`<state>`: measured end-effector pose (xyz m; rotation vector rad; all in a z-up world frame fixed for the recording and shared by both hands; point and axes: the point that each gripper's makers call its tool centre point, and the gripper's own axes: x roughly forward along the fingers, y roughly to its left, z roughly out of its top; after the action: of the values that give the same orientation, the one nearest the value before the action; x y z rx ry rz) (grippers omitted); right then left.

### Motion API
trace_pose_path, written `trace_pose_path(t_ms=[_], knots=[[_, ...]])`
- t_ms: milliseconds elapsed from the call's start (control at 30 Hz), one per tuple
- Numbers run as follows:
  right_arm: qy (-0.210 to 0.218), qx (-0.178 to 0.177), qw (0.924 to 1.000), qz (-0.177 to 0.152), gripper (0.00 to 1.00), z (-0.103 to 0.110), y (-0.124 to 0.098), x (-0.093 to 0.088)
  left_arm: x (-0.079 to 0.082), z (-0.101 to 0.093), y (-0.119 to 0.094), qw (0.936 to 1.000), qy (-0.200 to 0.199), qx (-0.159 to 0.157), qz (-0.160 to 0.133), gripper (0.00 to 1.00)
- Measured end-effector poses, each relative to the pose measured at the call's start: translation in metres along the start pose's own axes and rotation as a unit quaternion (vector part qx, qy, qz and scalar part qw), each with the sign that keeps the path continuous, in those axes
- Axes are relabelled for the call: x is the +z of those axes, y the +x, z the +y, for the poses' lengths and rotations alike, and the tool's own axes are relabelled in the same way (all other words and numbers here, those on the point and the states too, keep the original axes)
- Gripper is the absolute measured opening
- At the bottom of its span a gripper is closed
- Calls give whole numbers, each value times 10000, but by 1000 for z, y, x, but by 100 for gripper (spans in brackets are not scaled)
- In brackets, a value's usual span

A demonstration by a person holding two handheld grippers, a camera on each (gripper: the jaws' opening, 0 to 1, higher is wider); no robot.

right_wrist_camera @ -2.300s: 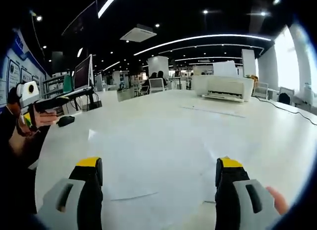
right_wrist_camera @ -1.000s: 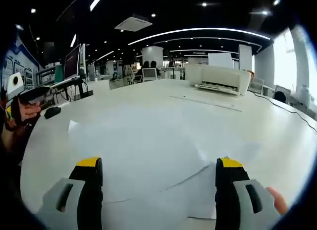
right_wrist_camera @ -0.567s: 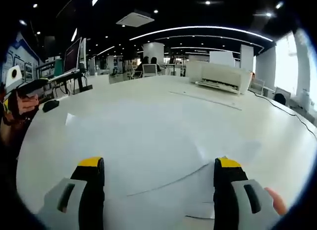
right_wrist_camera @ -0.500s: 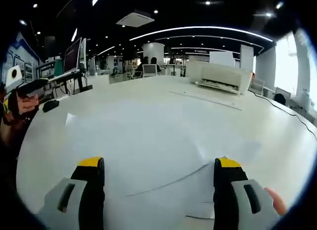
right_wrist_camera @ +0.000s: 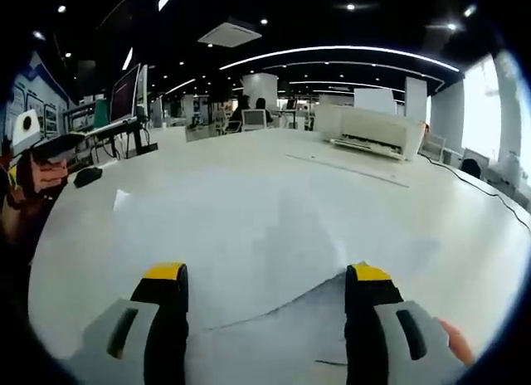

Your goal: Organize the stack of printing papers by aligning and flattening the scattered papers on the table

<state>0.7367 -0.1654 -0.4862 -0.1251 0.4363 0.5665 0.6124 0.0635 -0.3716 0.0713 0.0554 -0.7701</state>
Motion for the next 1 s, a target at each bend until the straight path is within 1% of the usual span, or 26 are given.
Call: trace_pose_path(t_ms=[67, 200, 333, 467, 767, 1000], knots=[[-21, 38, 10000, 6, 57, 1, 1, 0, 0, 0, 0, 10000, 1, 4, -5, 94], [-54, 108, 9999, 7, 52, 4, 0, 1, 0, 0, 0, 10000, -1, 2, 1, 94], [-98, 195, 9998, -2, 43, 7, 1, 2, -1, 0, 0, 10000, 0, -1, 7, 94], [-154, 299, 9994, -10, 33, 17, 1, 2, -1, -1, 1, 10000, 3, -11, 8, 94], [-232, 416, 9989, -13, 25, 25, 0, 2, 0, 0, 0, 10000, 20, 4, -3, 94], [-219, 410, 9989, 5, 22, 26, 1, 2, 2, 0, 0, 10000, 36, 10, -21, 93]])
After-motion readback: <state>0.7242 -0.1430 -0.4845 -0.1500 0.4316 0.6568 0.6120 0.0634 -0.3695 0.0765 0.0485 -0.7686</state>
